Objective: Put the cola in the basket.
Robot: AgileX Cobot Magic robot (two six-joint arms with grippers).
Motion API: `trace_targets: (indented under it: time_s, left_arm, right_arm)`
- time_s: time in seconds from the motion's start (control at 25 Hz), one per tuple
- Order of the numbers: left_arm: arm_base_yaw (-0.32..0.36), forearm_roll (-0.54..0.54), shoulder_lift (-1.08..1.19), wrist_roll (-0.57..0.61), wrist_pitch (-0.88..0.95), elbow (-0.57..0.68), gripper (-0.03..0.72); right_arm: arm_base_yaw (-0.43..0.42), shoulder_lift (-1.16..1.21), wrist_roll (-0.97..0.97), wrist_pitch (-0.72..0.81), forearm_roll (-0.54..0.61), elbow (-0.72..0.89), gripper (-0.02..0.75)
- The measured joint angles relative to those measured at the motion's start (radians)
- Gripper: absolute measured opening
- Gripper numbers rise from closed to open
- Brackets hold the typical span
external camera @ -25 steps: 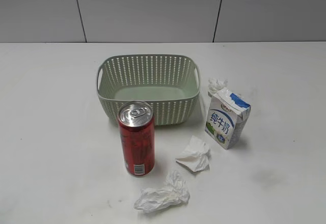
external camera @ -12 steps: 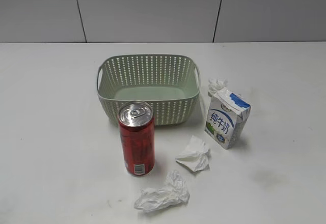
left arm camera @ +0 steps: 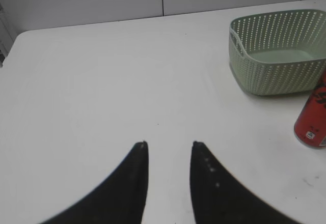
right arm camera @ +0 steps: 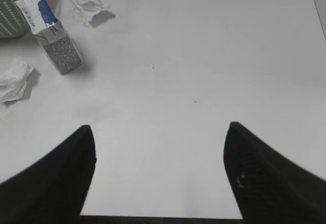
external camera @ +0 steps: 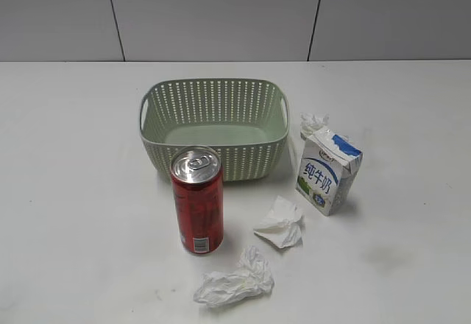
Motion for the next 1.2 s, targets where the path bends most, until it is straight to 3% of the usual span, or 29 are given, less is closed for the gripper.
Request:
trace_targets:
  time_s: [0.44, 0.84, 1.0, 1.2]
  left_arm:
    - [0.0, 0.0, 0.0, 0.0, 0.0, 0.0, 0.228]
    - [0.0, 0.0, 0.0, 0.0, 0.0, 0.0, 0.228]
    - [0.0, 0.0, 0.0, 0.0, 0.0, 0.0, 0.228]
    - [0.0, 0.0, 0.0, 0.0, 0.0, 0.0, 0.228]
  right_arm:
    - [0.0, 0.483, 0.042, 0.156, 0.018, -0.262, 0.591]
    - [0.0, 0.908, 0.043, 0.174, 0.025, -0.504, 0.592]
    - [0.002, 1.04, 0.011, 0.206, 0.082, -0.615, 0.59]
    - [0.109, 1.154, 0.002, 0.206, 0.087, -0.734, 0.59]
